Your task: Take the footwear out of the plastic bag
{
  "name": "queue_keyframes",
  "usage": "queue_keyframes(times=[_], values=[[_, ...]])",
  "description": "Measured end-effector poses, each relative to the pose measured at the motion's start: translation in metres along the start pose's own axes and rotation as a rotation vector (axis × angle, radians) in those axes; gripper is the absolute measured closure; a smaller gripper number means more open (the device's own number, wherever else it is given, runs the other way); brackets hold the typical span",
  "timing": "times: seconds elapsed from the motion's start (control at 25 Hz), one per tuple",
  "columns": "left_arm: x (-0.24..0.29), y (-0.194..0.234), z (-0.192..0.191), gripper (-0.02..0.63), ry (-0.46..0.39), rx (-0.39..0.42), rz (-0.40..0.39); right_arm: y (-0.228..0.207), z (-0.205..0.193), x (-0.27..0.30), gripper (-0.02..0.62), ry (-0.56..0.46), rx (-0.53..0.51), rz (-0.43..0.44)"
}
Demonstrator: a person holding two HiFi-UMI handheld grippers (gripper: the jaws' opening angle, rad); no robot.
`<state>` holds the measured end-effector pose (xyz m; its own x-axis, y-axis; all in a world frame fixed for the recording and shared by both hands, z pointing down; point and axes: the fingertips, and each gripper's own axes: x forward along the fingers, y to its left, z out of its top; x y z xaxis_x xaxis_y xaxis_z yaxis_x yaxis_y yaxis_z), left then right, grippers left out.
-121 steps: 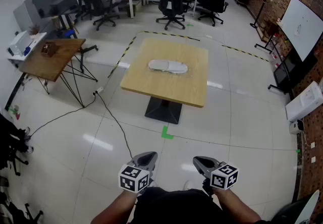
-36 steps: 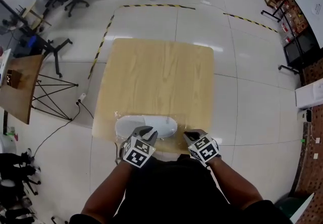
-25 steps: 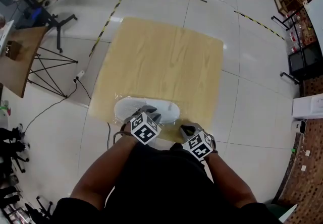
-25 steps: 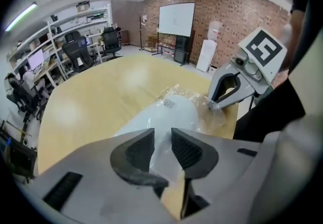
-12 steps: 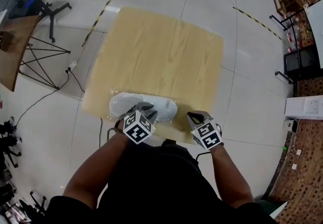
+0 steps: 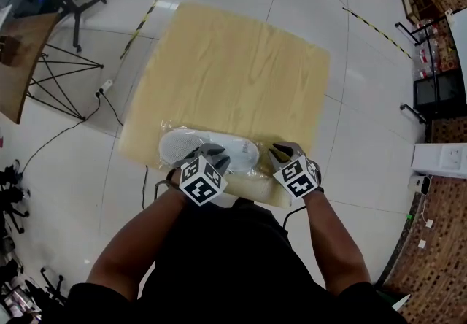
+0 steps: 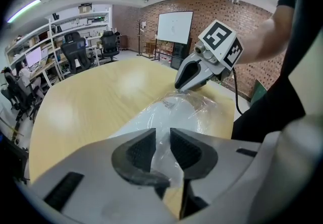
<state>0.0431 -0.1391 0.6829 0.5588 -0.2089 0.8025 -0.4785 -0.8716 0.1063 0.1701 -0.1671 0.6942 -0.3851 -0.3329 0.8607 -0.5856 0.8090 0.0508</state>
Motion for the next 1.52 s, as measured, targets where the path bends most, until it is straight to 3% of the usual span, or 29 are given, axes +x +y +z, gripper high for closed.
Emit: queue_keyframes(times=[0.12, 0.32, 0.56, 0.64, 0.72, 0.84, 0.92, 1.2, 1.52], values=[[-0.001, 0.001, -0.002, 0.509, -0.001, -0.003, -0.011, 0.018, -0.003, -0.009, 0.529, -0.007, -0.05, 0.0], [-0.001, 0.001, -0.002, 0.515, 0.008, -0.015, -0.022, 0.053, -0.001, -0.004, 0.531, -0.014, -0.154, 0.079], [0.0, 0.001, -0.001, 0.518, 0.013, -0.001, -0.02, 0.039, -0.03, -0.017, 0.529, 0.0, -0.046, 0.095], [0.001, 0.0, -0.001, 0.518, 0.011, -0.002, -0.014, 0.029, -0.038, -0.022, 0.532, 0.002, 0.014, 0.063], [0.001, -0.001, -0.001, 0.518, 0.007, 0.001, -0.007, 0.02, -0.029, -0.027, 0.531, -0.056, 0.166, 0.051], [-0.002, 0.0, 0.001, 0.52, -0.003, 0.007, 0.002, 0.025, 0.002, -0.025, 0.517, -0.184, 0.471, 0.153], [-0.003, 0.001, 0.002, 0.523, -0.008, 0.015, 0.009, 0.032, 0.014, -0.018, 0.496, -0.211, 0.594, 0.226], [-0.007, -0.002, 0.01, 0.547, -0.035, 0.059, 0.032, 0.048, 0.018, -0.001, 0.467, -0.148, 0.677, 0.286], [-0.009, -0.002, 0.007, 0.573, -0.012, 0.106, 0.067, 0.038, 0.022, -0.016, 0.541, -0.236, 0.774, 0.288]])
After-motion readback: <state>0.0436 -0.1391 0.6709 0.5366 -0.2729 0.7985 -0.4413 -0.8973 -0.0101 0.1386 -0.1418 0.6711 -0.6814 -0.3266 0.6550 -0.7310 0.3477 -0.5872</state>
